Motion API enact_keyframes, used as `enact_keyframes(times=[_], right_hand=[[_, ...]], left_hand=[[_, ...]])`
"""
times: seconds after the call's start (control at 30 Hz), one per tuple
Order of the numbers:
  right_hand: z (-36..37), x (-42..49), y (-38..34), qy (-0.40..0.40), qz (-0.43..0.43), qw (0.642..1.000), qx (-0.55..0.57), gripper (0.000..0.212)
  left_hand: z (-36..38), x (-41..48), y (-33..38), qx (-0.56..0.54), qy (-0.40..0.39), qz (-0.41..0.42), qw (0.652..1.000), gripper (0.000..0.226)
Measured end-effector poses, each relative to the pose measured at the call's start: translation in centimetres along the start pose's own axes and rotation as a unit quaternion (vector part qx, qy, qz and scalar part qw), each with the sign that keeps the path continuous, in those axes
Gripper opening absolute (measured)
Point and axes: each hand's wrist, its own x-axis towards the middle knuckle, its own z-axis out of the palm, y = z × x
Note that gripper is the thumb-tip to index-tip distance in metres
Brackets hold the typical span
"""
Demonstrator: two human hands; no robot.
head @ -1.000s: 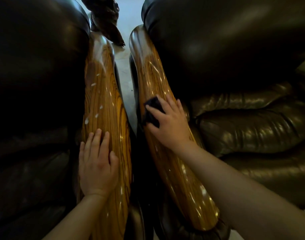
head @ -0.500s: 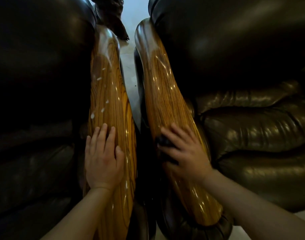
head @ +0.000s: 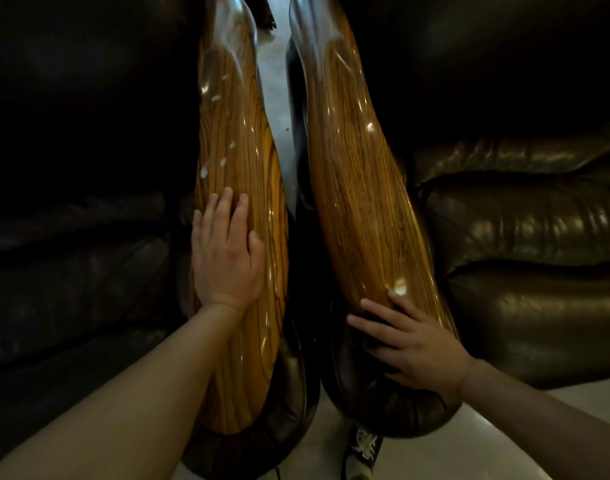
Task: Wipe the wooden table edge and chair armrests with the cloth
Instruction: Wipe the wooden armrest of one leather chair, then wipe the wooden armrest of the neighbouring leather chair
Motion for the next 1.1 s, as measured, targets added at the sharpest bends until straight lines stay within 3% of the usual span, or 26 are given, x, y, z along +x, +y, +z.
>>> enact_keyframes(times=[0.2, 0.43, 0.67, 0.83, 1.0, 1.1], right_hand=[[-4.0, 11.0, 6.9, 0.154, 0.161, 0.975, 0.023, 0.040], [-8.4, 20.3, 12.7, 0.248, 0.369, 0.893, 0.073, 0.030], [-11.3, 27.9, 9.8, 0.332, 0.326, 0.853, 0.235, 0.034], [-10.5, 31.7, 8.5, 0.204, 0.257, 0.929, 0.169, 0.032], [-7.5, 27.5, 4.8, 0.207, 0.300, 0.909, 0.200, 0.047], [-6.4, 25.8, 3.2, 0.176, 0.267, 0.932, 0.171, 0.050]], left_hand=[[-0.6, 0.0, 0.0, -0.038, -0.013, -0.005, 0.999, 0.052], [-0.5, -2.7, -2.2, -0.023, -0.012, 0.028, 0.999, 0.052], [0.0, -2.8, -2.8, -0.015, -0.009, 0.027, 0.999, 0.052], [-0.2, -2.7, -2.8, -0.025, -0.007, 0.026, 0.999, 0.051], [-0.3, -2.6, -2.7, -0.018, -0.009, 0.031, 0.999, 0.051], [-0.3, -2.6, -2.6, -0.017, -0.019, 0.028, 0.999, 0.050]])
